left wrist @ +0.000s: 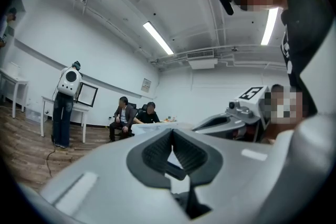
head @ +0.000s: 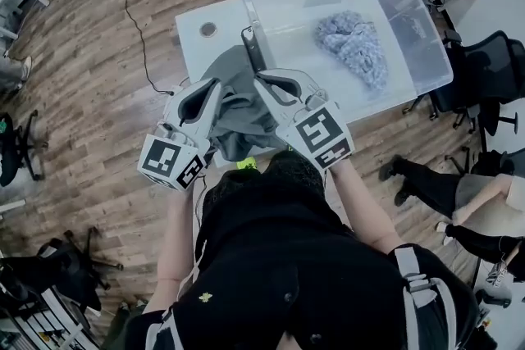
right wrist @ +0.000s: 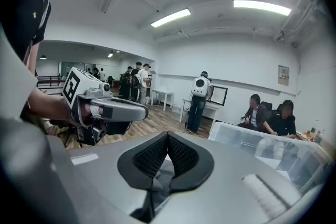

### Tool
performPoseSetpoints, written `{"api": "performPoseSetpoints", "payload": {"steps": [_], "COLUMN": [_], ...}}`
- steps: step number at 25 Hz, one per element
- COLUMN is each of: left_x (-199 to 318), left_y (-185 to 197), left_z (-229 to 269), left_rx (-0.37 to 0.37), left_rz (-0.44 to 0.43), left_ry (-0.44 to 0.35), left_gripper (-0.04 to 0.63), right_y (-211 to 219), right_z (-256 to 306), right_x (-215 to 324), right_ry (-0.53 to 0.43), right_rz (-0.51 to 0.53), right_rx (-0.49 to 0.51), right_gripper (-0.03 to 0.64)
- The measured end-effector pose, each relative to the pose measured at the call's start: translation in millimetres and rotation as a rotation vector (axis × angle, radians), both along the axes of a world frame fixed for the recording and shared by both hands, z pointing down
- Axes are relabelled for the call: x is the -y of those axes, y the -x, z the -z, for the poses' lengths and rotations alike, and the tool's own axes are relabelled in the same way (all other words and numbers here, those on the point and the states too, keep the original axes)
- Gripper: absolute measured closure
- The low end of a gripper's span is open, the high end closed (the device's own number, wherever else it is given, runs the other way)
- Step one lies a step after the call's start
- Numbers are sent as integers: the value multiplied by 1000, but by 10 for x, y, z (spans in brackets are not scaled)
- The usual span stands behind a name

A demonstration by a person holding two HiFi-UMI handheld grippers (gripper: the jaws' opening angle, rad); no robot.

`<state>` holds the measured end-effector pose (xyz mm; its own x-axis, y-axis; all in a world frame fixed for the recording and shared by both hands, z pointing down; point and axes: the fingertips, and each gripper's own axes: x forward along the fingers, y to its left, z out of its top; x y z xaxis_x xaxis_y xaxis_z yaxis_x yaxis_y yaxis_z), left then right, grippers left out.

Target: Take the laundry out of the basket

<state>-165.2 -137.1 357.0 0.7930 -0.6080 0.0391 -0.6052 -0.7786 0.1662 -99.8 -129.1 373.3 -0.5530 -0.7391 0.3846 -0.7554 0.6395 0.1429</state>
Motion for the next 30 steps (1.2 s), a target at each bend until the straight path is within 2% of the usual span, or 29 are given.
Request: {"api": "performPoseSetpoints", "payload": {"steps": [5, 11, 16, 23, 30], "left_x": [35, 63, 110, 183, 345], "left_y": [-180, -268, -425, -819, -1545], "left_z": [168, 387, 437, 509, 628], "left_rx": [-5, -59, -74, -74, -78], "left_rz": [-29, -44, -56, -63, -53], "left_ry": [-41, -69, -75, -83, -93], "left_gripper": [587, 588, 588, 588, 588], "right_y": [27, 22, -103, -456, -1082], "right_z": [113, 257, 303, 345, 335], "right_x": [23, 58, 85, 174, 383], "right_ry": [-28, -65, -76, -91, -84], "right_rz": [2, -6, -11, -15, 23], "right_rx": [57, 99, 110, 107, 107], "right_gripper": [617, 617, 617, 617, 617]}}
